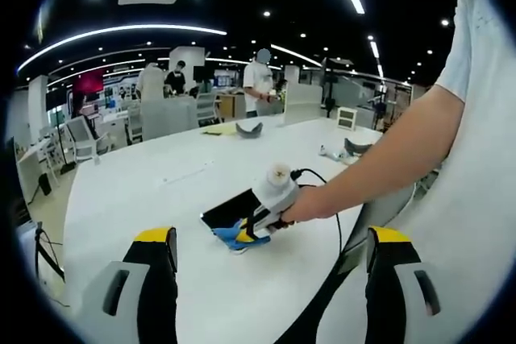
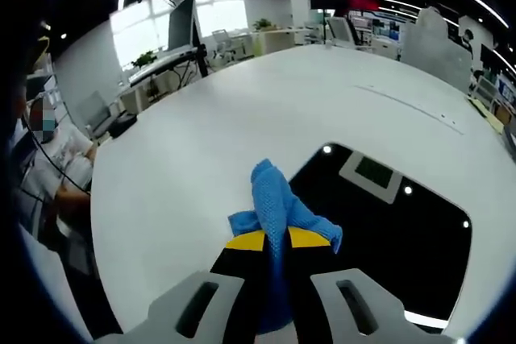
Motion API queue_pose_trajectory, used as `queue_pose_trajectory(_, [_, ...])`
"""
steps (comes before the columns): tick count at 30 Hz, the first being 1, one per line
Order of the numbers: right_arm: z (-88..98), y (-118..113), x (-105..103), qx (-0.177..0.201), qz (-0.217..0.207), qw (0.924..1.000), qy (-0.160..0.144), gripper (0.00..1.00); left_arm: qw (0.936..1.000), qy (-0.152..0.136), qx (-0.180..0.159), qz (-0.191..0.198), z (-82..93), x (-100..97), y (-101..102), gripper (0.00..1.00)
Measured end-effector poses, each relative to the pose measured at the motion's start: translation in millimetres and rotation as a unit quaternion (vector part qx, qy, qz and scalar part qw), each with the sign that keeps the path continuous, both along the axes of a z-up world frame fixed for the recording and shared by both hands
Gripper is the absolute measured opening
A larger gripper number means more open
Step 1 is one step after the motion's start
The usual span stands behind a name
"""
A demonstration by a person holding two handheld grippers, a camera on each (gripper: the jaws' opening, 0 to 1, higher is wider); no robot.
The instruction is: Wipe the mirror surface with the cleaning cloth until all visible marks leave the cleaned area.
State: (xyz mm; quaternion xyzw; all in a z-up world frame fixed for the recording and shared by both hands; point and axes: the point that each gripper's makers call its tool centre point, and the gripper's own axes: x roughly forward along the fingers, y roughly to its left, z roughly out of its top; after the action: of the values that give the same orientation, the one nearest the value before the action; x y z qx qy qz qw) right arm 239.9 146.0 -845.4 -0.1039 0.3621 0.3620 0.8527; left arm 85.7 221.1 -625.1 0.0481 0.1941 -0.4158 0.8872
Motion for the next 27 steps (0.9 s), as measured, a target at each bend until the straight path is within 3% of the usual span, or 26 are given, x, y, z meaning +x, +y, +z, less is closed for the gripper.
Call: queue_pose_trajectory(27, [-0.9,2,-4,0.003,-0.023,0.9997,-0.009,0.03,0.9996,0.006,-0.009,-0.027,-12.3,0.4,11,0.99])
